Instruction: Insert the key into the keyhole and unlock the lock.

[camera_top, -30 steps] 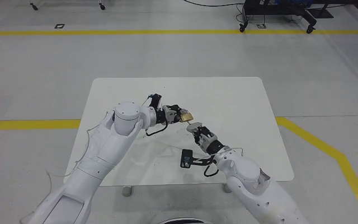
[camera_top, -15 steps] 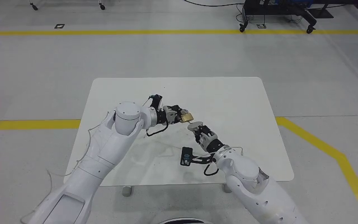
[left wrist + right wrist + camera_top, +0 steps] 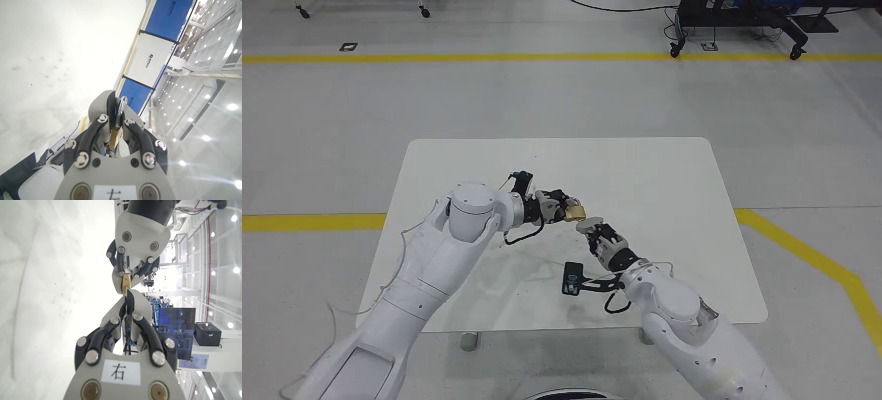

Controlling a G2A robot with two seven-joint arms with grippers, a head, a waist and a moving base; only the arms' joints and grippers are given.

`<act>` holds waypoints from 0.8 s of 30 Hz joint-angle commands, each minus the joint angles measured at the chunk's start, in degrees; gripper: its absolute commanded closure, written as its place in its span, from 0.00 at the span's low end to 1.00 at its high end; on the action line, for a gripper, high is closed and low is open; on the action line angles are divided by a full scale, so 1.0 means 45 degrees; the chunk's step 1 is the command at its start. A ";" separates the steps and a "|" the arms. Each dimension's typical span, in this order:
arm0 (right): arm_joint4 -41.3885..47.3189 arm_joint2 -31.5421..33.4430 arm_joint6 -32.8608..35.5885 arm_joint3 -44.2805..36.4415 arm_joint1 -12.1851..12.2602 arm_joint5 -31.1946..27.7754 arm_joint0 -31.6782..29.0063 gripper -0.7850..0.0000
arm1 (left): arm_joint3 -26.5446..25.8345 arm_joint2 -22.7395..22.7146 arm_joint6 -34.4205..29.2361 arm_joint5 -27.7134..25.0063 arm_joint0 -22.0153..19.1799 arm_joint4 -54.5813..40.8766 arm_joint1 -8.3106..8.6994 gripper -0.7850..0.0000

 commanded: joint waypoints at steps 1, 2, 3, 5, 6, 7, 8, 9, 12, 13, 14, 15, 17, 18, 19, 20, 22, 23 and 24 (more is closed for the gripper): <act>-0.0031 -0.0008 0.0028 0.0005 -0.0014 -0.0006 -0.0002 1.00 | -0.0024 0.0001 0.0072 0.0033 0.0008 -0.0037 -0.0011 1.00; -0.0039 -0.0012 0.0035 0.0004 -0.0021 -0.0008 -0.0005 1.00 | -0.0035 -0.0002 0.0114 0.0052 0.0014 -0.0065 -0.0017 1.00; -0.0045 -0.0011 0.0037 0.0005 -0.0028 -0.0010 -0.0005 1.00 | -0.0055 -0.0003 0.0150 0.0064 0.0016 -0.0083 -0.0023 1.00; -0.0005 0.0052 0.0144 0.0009 -0.0043 0.0051 -0.0024 1.00 | -0.0060 -0.0092 0.0365 0.0012 0.0021 -0.0166 -0.0032 1.00; 0.0048 0.0099 0.0165 -0.0009 -0.0048 0.0088 -0.0048 1.00 | -0.0065 -0.0146 0.0497 -0.0041 0.0038 -0.0220 -0.0038 1.00; 0.0125 0.0179 0.0211 -0.0051 -0.0051 0.0164 -0.0085 1.00 | -0.0058 -0.0231 0.0640 -0.0120 0.0057 -0.0318 -0.0043 1.00; 0.0173 0.0245 0.0224 -0.0099 -0.0050 0.0224 -0.0135 1.00 | -0.0070 -0.0298 0.0763 -0.0204 0.0088 -0.0429 -0.0052 1.00; 0.0218 0.0311 0.0204 -0.0155 -0.0047 0.0290 -0.0194 1.00 | -0.0082 -0.0403 0.0917 -0.0335 0.0138 -0.0662 -0.0071 1.00; 0.0502 0.0513 0.0184 -0.0362 -0.0046 0.0548 -0.0378 1.00 | -0.0100 -0.0560 0.1065 -0.0545 0.0184 -0.1036 -0.0097 1.00; 0.0502 0.0513 0.0184 -0.0362 -0.0046 0.0548 -0.0378 1.00 | -0.0100 -0.0560 0.1065 -0.0545 0.0184 -0.1036 -0.0097 1.00; 0.0502 0.0513 0.0184 -0.0362 -0.0046 0.0548 -0.0378 1.00 | -0.0100 -0.0560 0.1065 -0.0545 0.0184 -0.1036 -0.0097 1.00; 0.0502 0.0513 0.0184 -0.0362 -0.0046 0.0548 -0.0378 1.00 | -0.0100 -0.0560 0.1065 -0.0545 0.0184 -0.1036 -0.0097 1.00; 0.0502 0.0513 0.0184 -0.0362 -0.0046 0.0548 -0.0378 1.00 | -0.0100 -0.0560 0.1065 -0.0545 0.0184 -0.1036 -0.0097 1.00; 0.0502 0.0513 0.0184 -0.0362 -0.0046 0.0548 -0.0378 1.00 | -0.0100 -0.0560 0.1065 -0.0545 0.0184 -0.1036 -0.0097 1.00; 0.0502 0.0513 0.0184 -0.0362 -0.0046 0.0548 -0.0378 1.00 | -0.0100 -0.0560 0.1065 -0.0545 0.0184 -0.1036 -0.0097 1.00; 0.0502 0.0513 0.0184 -0.0362 -0.0046 0.0548 -0.0378 1.00 | -0.0113 -0.0582 0.1248 -0.0660 0.0247 -0.1001 -0.0098 1.00; 0.0482 0.0547 0.0206 -0.0346 -0.0047 0.0607 -0.0376 1.00 | -0.0340 -0.0601 0.2083 -0.1046 0.0412 -0.0582 -0.0103 1.00; 0.0374 0.0577 0.0251 -0.0330 -0.0048 0.0686 -0.0390 1.00 | -0.0466 -0.0576 0.2224 -0.1086 0.0501 -0.0509 -0.0107 1.00; 0.0164 0.0587 0.0293 -0.0344 -0.0046 0.0797 -0.0418 1.00 | -0.0571 -0.0573 0.2271 -0.1039 0.0553 -0.0462 -0.0104 1.00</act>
